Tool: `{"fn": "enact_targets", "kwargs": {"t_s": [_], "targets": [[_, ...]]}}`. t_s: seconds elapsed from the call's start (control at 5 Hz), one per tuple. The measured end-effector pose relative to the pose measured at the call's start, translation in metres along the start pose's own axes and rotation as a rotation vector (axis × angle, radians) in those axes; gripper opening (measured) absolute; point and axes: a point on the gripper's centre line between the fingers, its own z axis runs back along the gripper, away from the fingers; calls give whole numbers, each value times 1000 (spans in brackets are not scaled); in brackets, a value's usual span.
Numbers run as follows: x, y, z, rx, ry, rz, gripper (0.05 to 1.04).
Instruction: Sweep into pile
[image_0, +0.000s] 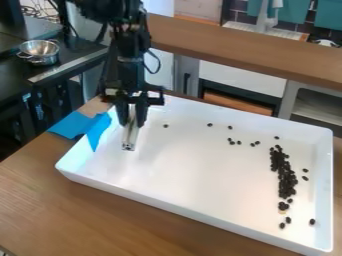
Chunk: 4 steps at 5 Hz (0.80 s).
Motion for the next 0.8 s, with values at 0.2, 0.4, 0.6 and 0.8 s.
{"fn": "enact_targets", "kwargs": {"t_s": [0.2,0.4,0.6,0.8], "targets": [[8,2,-10,23,-3,31,339],[13,2,-21,34,19,55,339],[20,0,-25,48,21,78,339],[24,-9,-32,64,45,84,339]]}}
